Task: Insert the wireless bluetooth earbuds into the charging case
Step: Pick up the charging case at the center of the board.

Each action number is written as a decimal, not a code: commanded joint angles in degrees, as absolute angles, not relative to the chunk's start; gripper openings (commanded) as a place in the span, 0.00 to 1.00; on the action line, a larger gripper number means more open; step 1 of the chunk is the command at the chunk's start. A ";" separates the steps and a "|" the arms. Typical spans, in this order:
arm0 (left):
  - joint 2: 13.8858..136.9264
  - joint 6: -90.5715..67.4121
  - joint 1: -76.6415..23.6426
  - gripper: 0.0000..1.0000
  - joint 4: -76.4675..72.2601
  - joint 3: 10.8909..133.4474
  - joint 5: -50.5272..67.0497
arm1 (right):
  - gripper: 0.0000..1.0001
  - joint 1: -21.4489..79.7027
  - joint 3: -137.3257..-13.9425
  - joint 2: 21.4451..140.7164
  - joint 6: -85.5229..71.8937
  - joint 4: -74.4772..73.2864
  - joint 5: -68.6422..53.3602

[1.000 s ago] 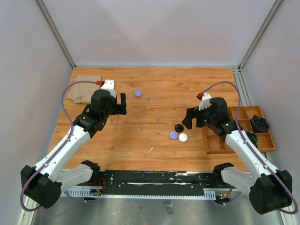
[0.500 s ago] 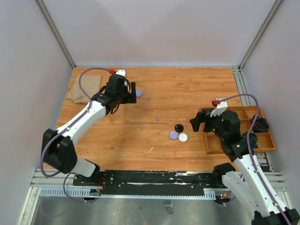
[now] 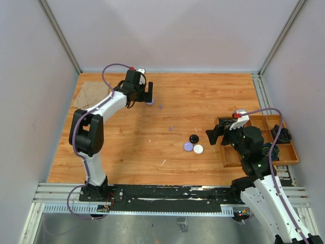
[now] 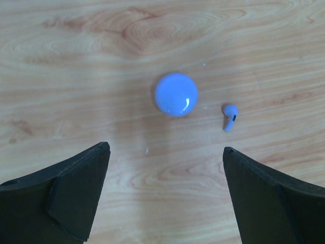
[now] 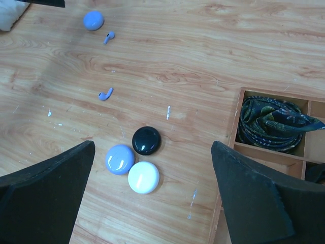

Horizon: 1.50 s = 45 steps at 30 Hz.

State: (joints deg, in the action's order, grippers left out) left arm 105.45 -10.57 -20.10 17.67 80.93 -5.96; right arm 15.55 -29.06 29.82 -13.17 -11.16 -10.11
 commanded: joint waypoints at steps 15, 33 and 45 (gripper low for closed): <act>123.61 16.21 -16.35 0.92 15.29 94.82 13.34 | 0.99 14.68 -27.43 30.84 -10.73 -7.99 -13.18; 128.93 18.68 -16.34 0.58 18.52 96.67 15.07 | 0.99 14.69 -27.50 32.45 -10.31 -7.43 -13.37; 119.06 13.43 -16.39 0.46 10.88 83.95 16.39 | 0.99 14.70 -29.31 33.91 -10.93 -8.10 -16.89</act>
